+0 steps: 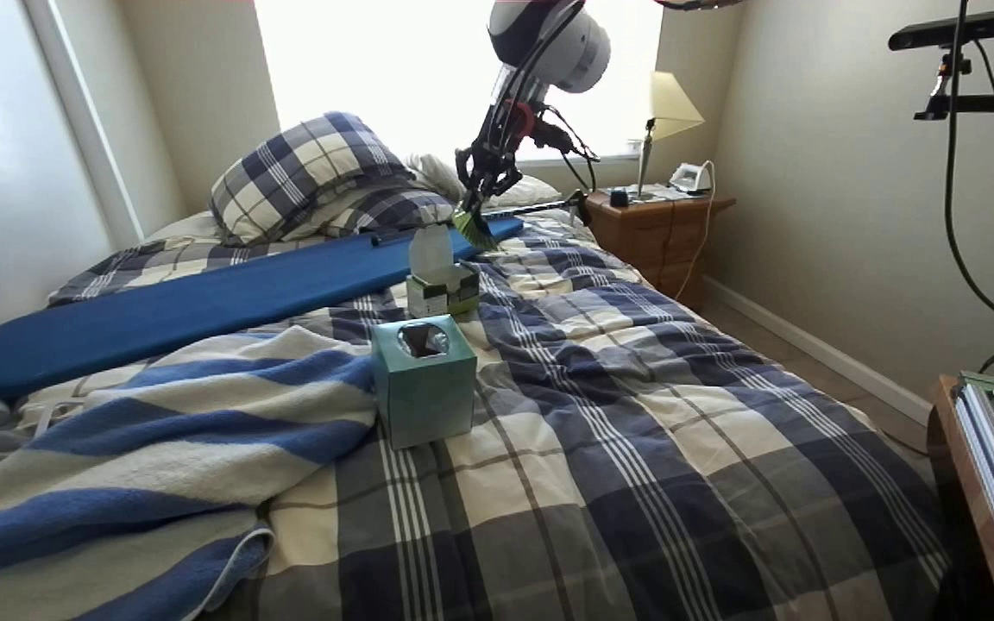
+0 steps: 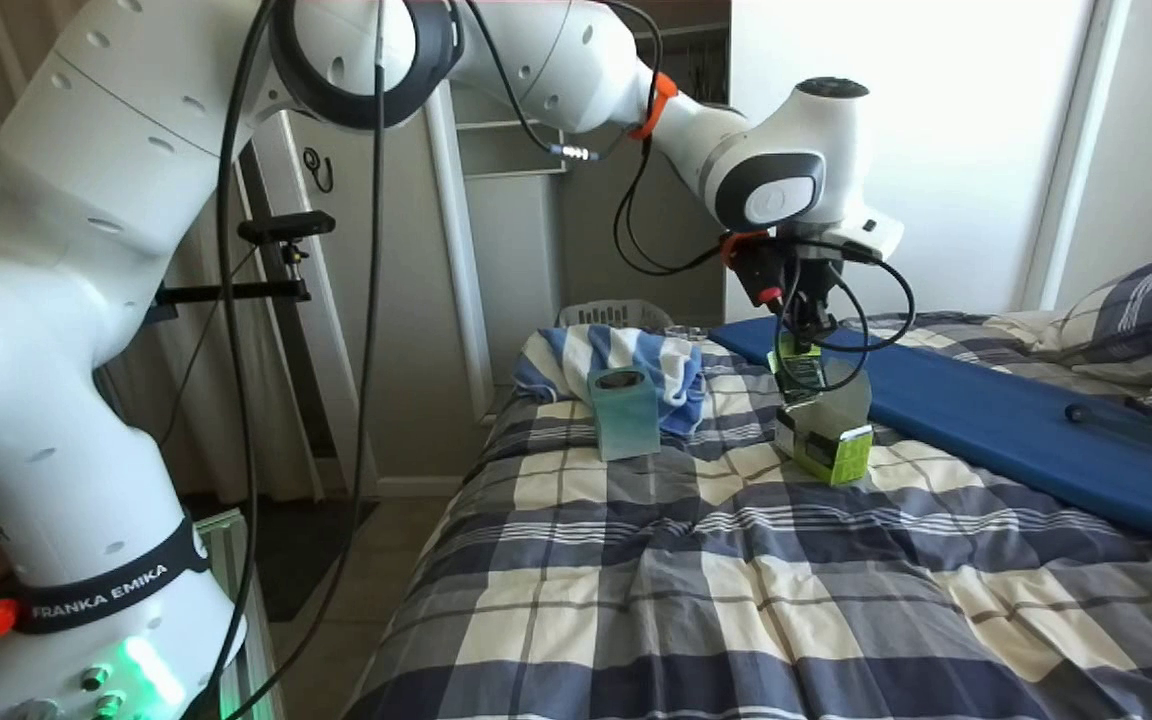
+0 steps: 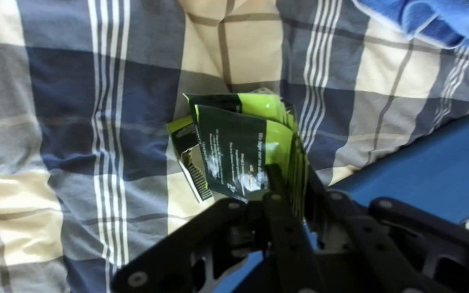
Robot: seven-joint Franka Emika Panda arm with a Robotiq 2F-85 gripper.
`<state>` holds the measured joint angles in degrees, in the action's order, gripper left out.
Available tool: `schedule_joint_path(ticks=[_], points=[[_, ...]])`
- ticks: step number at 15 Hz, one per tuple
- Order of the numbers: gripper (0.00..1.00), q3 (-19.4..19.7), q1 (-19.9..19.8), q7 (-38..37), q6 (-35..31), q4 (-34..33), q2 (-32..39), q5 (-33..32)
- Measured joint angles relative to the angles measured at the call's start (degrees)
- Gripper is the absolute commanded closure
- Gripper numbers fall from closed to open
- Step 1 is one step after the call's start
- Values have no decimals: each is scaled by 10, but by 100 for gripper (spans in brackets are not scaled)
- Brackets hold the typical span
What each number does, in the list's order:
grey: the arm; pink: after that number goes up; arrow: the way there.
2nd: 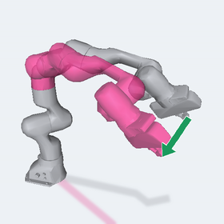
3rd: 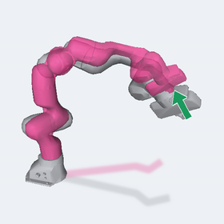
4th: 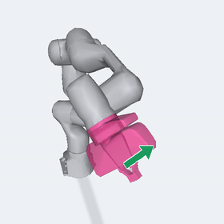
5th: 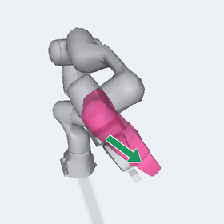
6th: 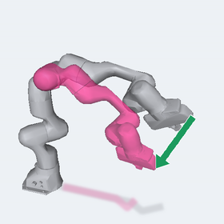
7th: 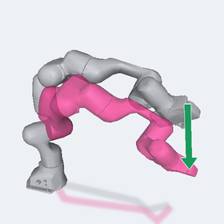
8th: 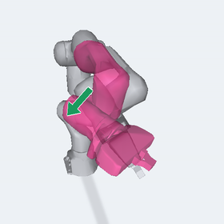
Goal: Put the green sachets in the green box
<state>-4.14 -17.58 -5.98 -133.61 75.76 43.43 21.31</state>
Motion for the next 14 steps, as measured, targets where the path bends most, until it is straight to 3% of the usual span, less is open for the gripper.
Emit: schedule_joint_path(ticks=[4, 7, 8, 14], points=[[96, -30, -38, 65, 18, 1, 24, 82], [96, -32, -47, 98, 17, -9, 54, 92], [85, -32, -48, 107, 17, -16, 64, 93], [85, -35, -49, 121, 17, -43, 86, 97]])
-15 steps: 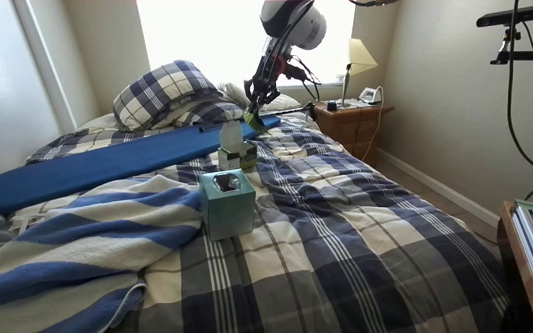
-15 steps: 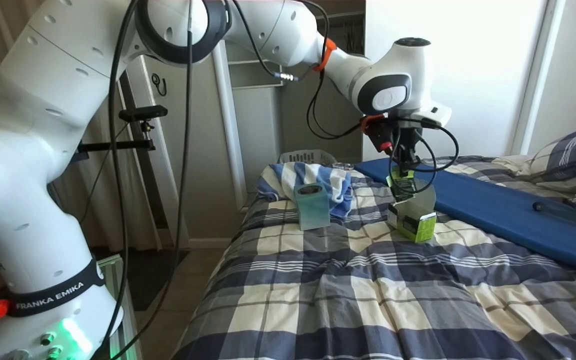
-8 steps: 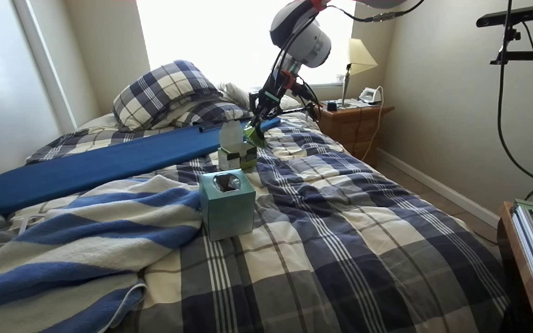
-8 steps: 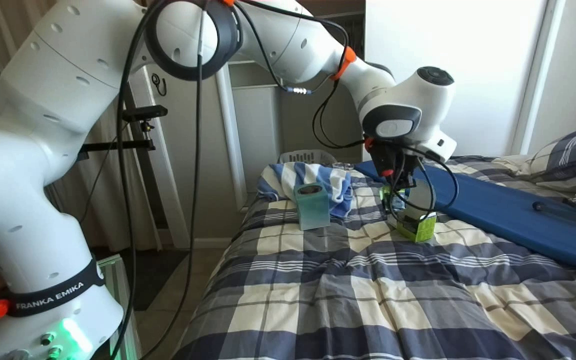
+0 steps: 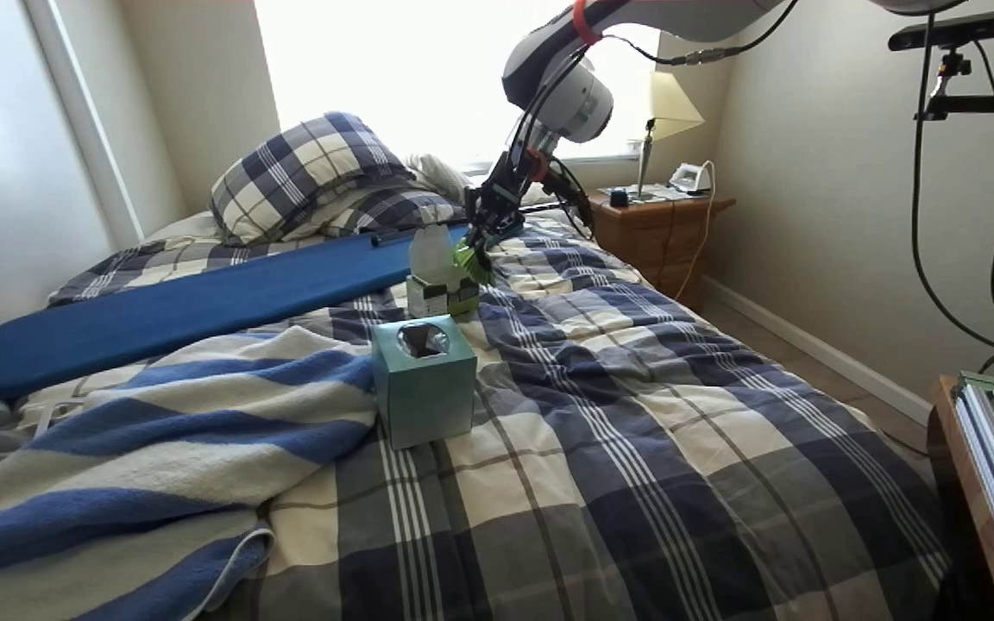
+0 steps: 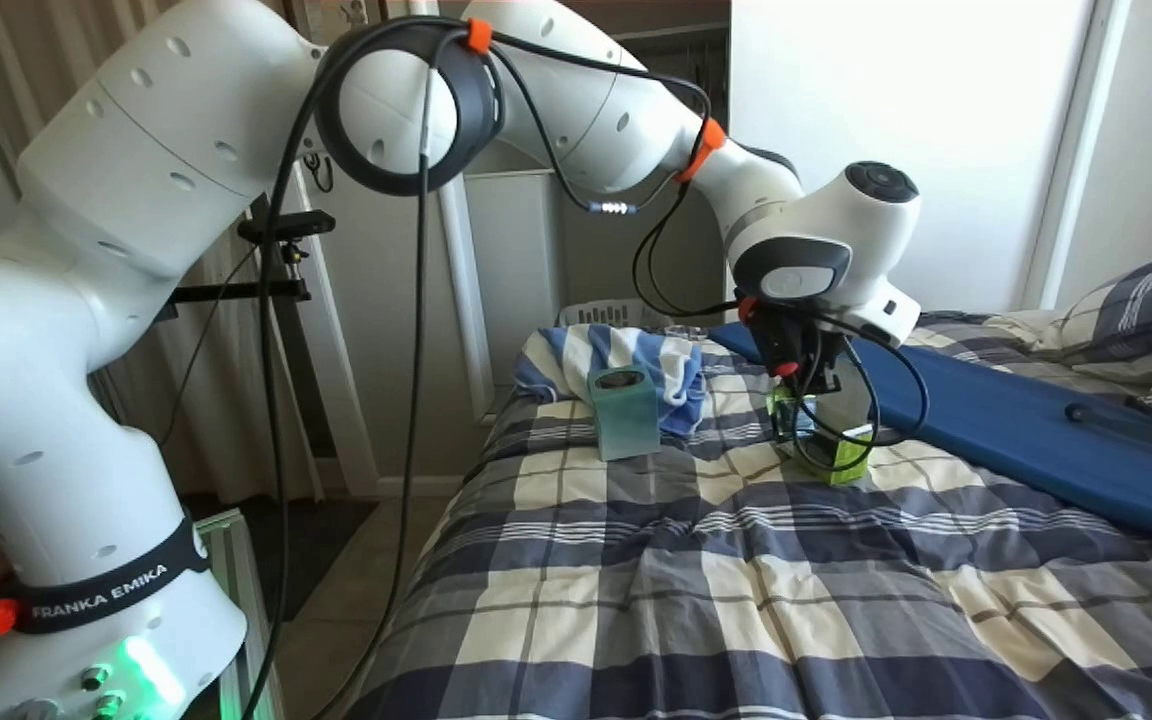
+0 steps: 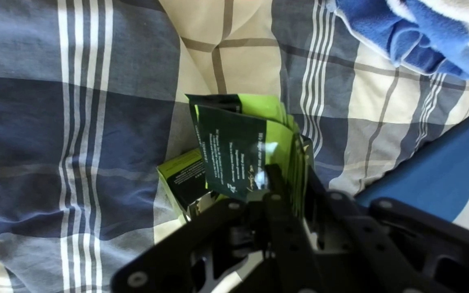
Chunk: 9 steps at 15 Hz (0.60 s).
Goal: Put the green sachets in the green box
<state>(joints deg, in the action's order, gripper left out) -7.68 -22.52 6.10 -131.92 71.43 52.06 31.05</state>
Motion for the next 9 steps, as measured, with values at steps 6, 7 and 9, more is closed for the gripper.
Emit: schedule_joint_path(ticks=[6, 7, 9], points=[[96, -9, 3, 4, -16, -4, 0, 2], [96, -16, 4, 4, -21, -8, 0, 3], [96, -26, 7, 4, -26, -17, 1, 4]])
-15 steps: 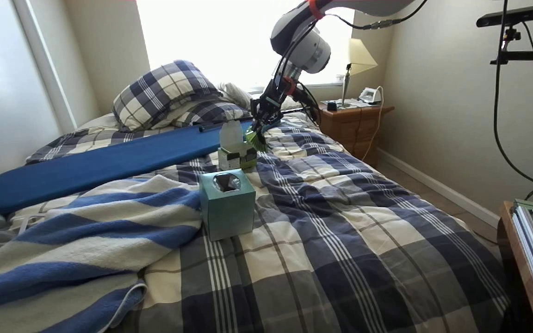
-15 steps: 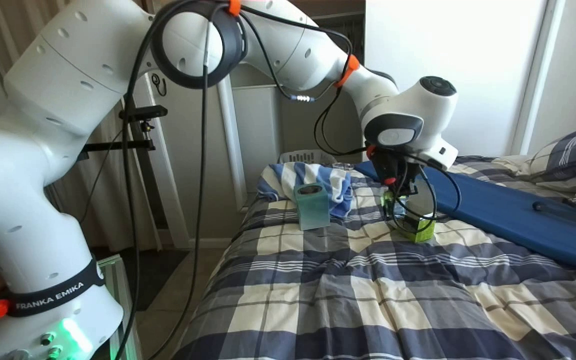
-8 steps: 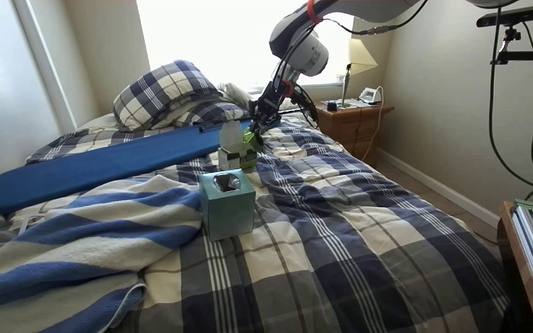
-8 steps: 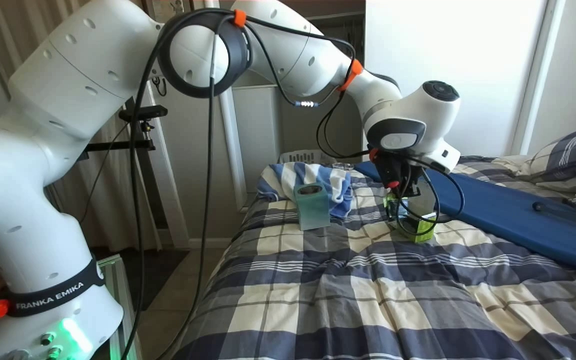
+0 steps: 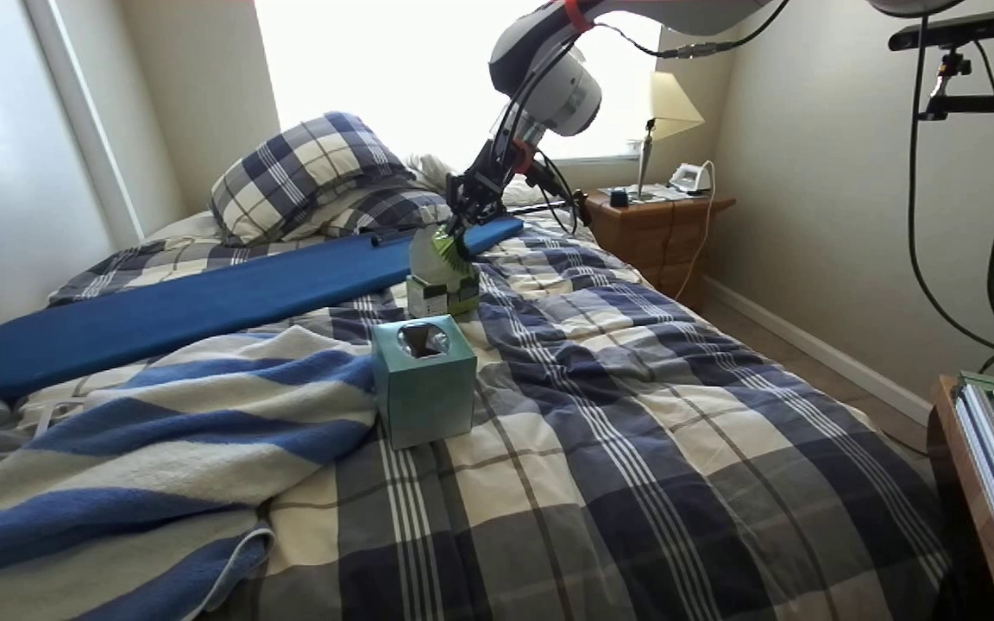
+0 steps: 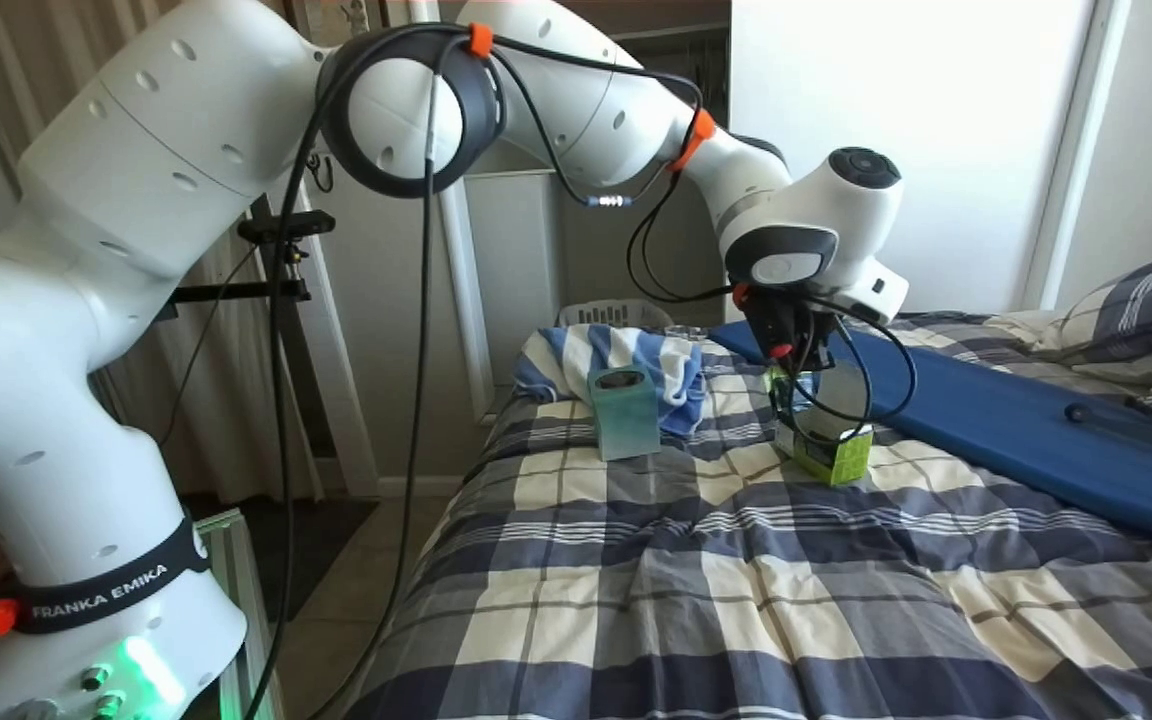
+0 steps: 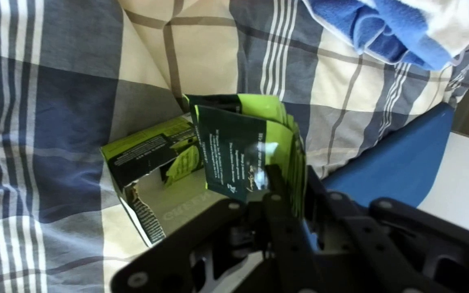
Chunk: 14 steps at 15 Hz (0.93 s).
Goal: Put the green sachets in the green box
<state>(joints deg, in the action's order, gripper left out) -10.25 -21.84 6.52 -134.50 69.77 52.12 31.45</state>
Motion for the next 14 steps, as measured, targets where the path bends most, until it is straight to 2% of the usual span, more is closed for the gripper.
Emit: schedule_joint_path(ticks=[14], points=[[96, -14, 0, 97, -31, -108, 91, 0]])
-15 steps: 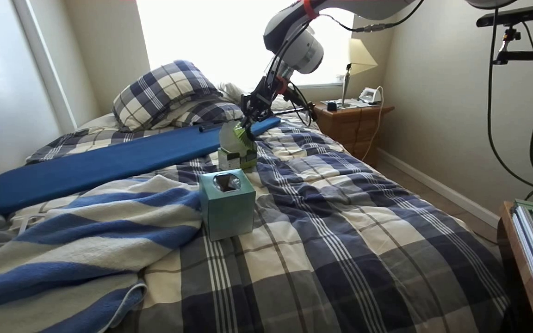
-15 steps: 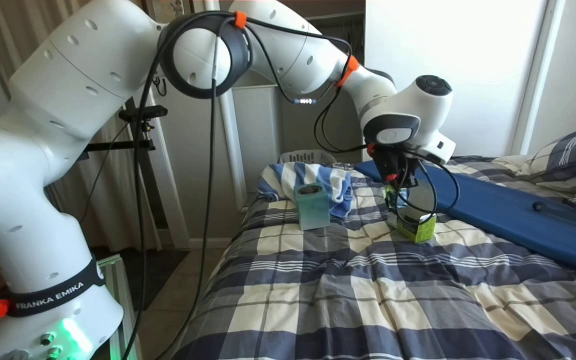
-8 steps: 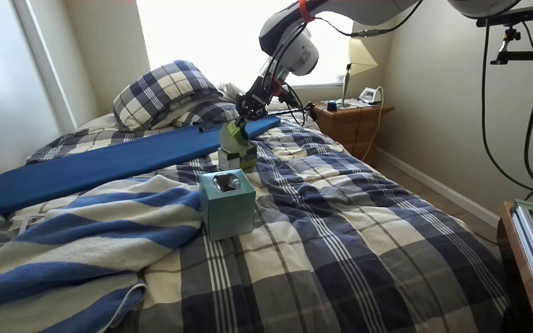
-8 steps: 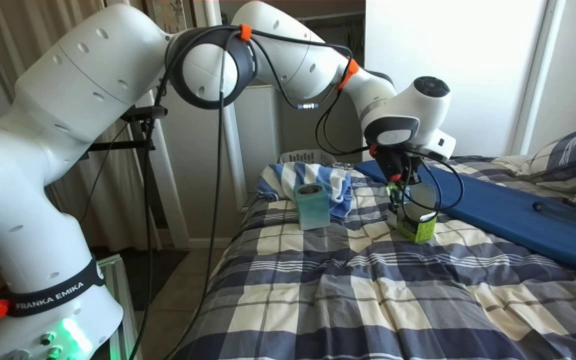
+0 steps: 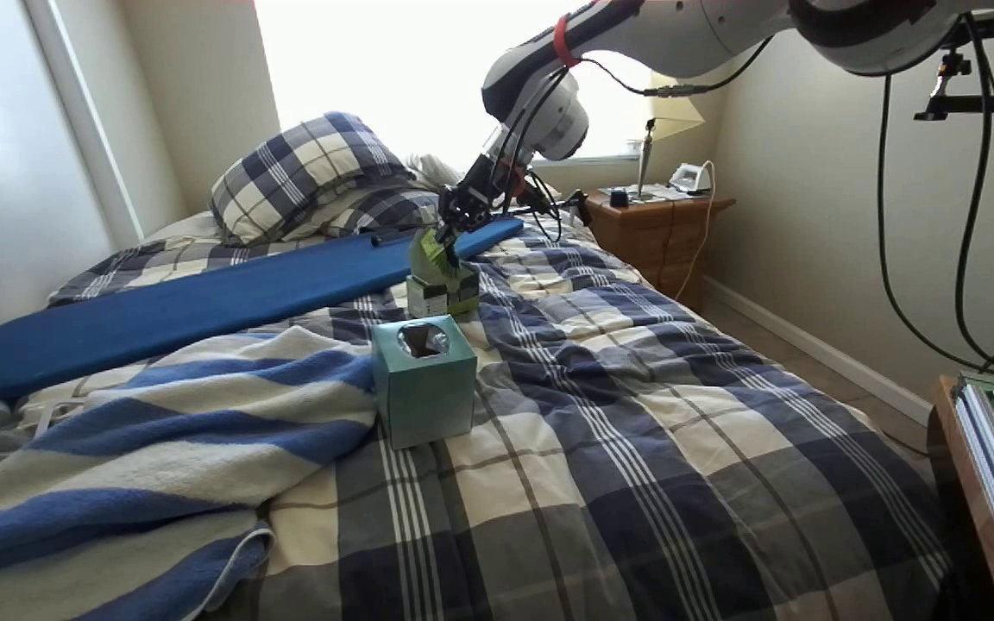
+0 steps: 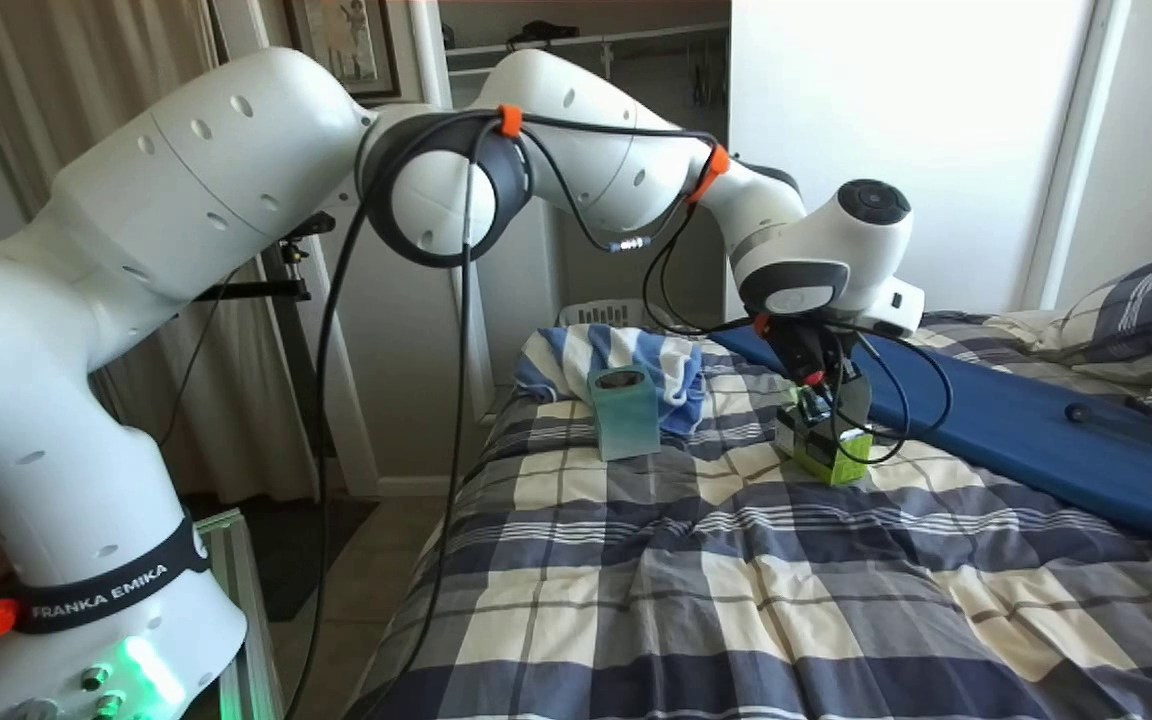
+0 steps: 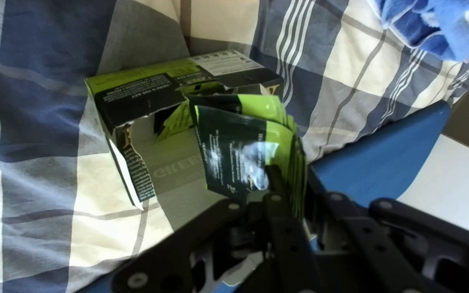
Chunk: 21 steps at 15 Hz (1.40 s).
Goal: Put the green sachets in the green box
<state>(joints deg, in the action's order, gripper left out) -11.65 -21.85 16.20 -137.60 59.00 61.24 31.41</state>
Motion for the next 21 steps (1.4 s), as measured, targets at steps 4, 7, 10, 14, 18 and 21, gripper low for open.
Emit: schedule_joint_path(ticks=[4, 7, 10, 14, 18, 21], points=[[96, -11, -6, 18, 0, -29, 25, 0], [96, -12, -6, 18, 0, -43, 41, 0], [96, -12, -7, 18, 0, -52, 54, 0], [96, -11, -8, 15, 6, -57, 66, 0], [96, -7, -10, 13, 18, -65, 76, 0], [96, 1, -10, 10, 31, -73, 82, -1]])
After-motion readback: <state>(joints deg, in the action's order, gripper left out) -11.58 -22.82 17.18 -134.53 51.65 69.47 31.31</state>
